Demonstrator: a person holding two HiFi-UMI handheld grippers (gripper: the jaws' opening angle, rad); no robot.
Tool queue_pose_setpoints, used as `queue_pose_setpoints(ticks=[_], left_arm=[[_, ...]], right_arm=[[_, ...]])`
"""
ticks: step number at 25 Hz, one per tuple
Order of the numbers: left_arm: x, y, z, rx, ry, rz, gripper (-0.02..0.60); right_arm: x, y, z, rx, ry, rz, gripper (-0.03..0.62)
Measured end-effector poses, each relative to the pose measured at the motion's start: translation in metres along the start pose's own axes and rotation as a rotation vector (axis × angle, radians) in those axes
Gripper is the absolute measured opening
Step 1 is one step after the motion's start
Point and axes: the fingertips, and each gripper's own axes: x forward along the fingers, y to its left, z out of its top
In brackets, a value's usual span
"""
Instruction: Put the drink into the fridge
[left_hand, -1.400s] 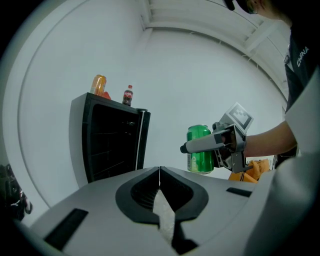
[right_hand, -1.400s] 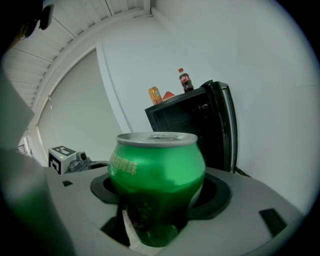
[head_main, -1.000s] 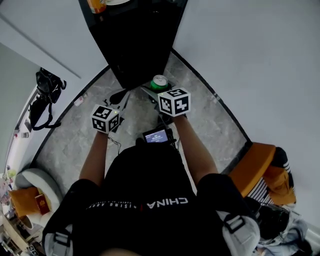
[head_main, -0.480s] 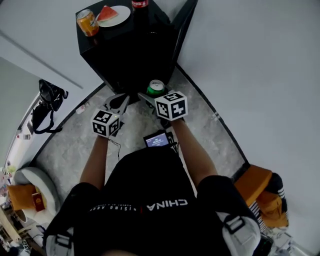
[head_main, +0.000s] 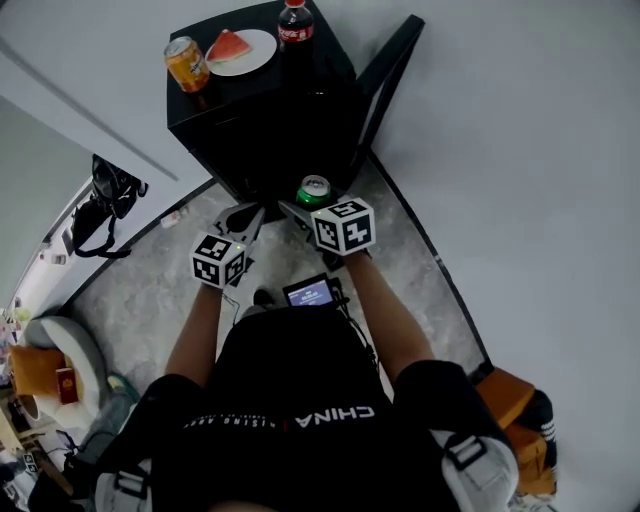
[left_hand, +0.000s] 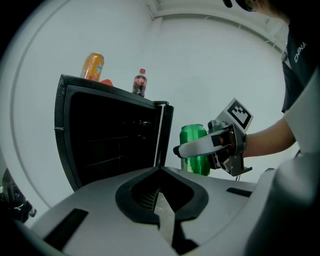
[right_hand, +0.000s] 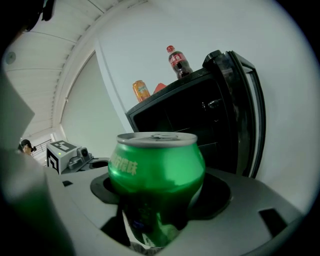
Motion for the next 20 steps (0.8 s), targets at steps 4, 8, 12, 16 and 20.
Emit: queue_pose_setpoints(ticks=[4,8,12,16,20], left_arm=[[-0.004,0.016,0.01,0.004,-0.017,-0.012,0.012],[-0.007,0.034,0.02,0.011,-0.033,-0.031,0.012],[-0.005,0.045,0.029,0.017,-0.043,-0.057,0.012],[-0.004,0.045,0.025,0.023,-0.04,-0.077,0.012],[-0.002,0.046,0.02,0.021,-0.03,-0.088,0.012]], right_arm=[[0.012,0.007,0.006,0.007,-0.006,-0.01,0.348],[0.018,0.015,0.018,0.02,-0.032,-0.027,0.348],[0.025,0.017,0.032,0.021,-0.05,-0.054,0.348],[0.025,0.019,0.029,0.022,-0.055,-0.068,0.348],[0.025,0.018,0.022,0.025,-0.044,-0.077,0.348]])
